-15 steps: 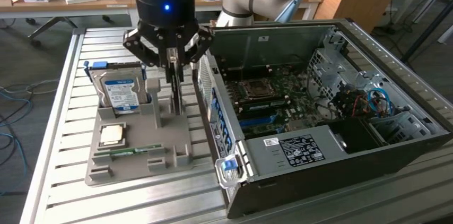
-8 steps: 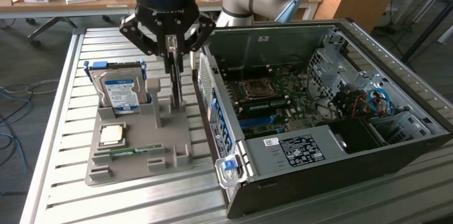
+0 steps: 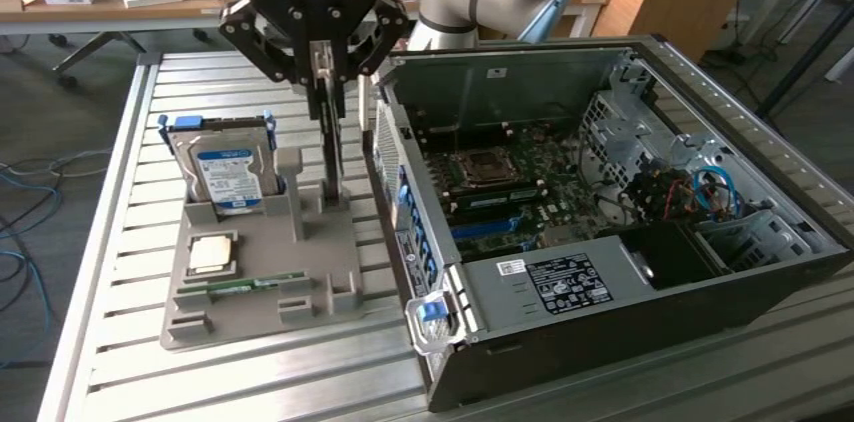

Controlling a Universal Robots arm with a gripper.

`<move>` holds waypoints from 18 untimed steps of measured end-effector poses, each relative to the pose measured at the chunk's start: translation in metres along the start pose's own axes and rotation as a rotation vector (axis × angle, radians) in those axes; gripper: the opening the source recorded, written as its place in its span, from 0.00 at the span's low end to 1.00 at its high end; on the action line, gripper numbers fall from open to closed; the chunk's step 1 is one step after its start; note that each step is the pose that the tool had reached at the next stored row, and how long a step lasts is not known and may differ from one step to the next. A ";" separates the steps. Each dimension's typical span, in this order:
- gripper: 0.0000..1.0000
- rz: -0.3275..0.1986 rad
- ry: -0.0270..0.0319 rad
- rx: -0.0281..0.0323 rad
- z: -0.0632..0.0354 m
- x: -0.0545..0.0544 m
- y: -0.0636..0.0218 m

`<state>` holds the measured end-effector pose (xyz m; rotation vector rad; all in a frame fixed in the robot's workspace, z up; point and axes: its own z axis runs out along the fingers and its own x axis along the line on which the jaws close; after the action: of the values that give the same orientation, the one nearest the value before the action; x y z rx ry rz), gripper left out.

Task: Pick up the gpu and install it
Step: 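Pick up the gpu and move the gpu toward the slot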

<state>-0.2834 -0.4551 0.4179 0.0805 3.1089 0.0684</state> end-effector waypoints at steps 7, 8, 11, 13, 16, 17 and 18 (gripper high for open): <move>0.26 0.000 0.0000 0.0000 -0.0024 0.000 0.0001; 0.26 0.000 0.0001 0.0001 -0.0025 0.000 0.0001; 0.26 0.000 0.0001 0.0000 -0.0023 -0.004 0.0003; 0.26 0.000 0.0002 0.0000 -0.0022 -0.009 0.0006; 0.26 0.000 0.0003 0.0000 -0.0018 -0.019 0.0011; 0.26 0.000 0.0005 0.0000 -0.0018 -0.022 0.0012; 0.26 0.000 0.0005 0.0000 -0.0016 -0.025 0.0013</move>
<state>-0.2584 -0.4552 0.4203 0.0804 3.1094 0.0684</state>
